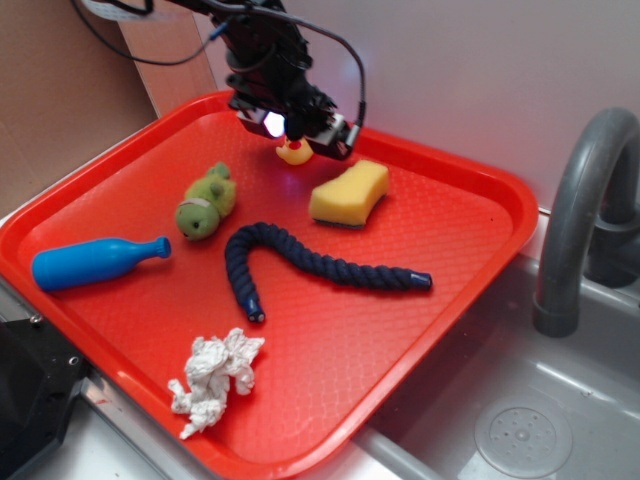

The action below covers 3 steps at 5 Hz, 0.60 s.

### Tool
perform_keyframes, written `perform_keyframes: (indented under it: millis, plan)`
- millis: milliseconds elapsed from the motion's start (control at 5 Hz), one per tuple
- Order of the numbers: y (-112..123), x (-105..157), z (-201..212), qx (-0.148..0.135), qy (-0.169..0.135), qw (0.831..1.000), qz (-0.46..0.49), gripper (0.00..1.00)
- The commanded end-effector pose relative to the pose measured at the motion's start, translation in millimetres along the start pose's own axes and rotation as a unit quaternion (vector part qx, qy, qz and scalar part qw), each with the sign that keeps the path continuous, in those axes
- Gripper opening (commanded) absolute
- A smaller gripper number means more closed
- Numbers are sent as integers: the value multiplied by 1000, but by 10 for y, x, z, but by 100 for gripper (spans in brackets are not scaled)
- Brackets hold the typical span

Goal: Grab the yellow duck.

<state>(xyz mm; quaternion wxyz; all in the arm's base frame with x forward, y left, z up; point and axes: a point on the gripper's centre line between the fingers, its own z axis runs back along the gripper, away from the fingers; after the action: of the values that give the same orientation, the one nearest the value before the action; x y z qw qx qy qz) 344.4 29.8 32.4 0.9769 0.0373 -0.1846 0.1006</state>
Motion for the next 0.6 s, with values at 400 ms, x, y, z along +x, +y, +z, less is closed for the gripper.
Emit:
perform_keyframes:
  millis: [400]
  plan:
    - [156,40,657,18,-37,999,6,0]
